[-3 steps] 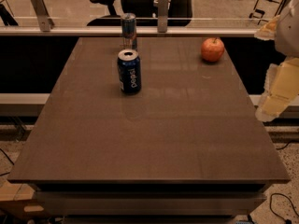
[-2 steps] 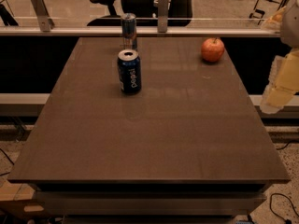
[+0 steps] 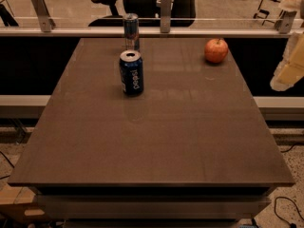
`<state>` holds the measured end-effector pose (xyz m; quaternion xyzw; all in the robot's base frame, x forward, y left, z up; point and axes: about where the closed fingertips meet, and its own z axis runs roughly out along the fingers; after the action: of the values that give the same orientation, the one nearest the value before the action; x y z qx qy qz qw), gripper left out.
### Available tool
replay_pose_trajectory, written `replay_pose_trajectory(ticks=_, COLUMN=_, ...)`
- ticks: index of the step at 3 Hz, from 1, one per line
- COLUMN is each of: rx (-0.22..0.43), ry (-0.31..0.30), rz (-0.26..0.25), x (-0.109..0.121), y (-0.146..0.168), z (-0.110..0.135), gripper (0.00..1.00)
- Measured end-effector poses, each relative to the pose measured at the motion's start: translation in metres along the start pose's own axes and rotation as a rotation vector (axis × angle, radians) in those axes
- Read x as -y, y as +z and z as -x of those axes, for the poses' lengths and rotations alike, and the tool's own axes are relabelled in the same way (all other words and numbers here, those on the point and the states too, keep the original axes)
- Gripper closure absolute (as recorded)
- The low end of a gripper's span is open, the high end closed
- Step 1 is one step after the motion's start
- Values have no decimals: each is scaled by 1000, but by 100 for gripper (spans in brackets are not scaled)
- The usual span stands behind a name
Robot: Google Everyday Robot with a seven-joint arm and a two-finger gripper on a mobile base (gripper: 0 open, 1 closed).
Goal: Move apple near pepsi can
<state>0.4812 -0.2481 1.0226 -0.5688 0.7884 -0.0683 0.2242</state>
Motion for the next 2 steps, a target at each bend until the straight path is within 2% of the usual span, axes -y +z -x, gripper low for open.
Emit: replay_pose_trajectory(ticks=2, rx=197, ry=92, rz=-53, x=53, y=2, z=4, gripper=0)
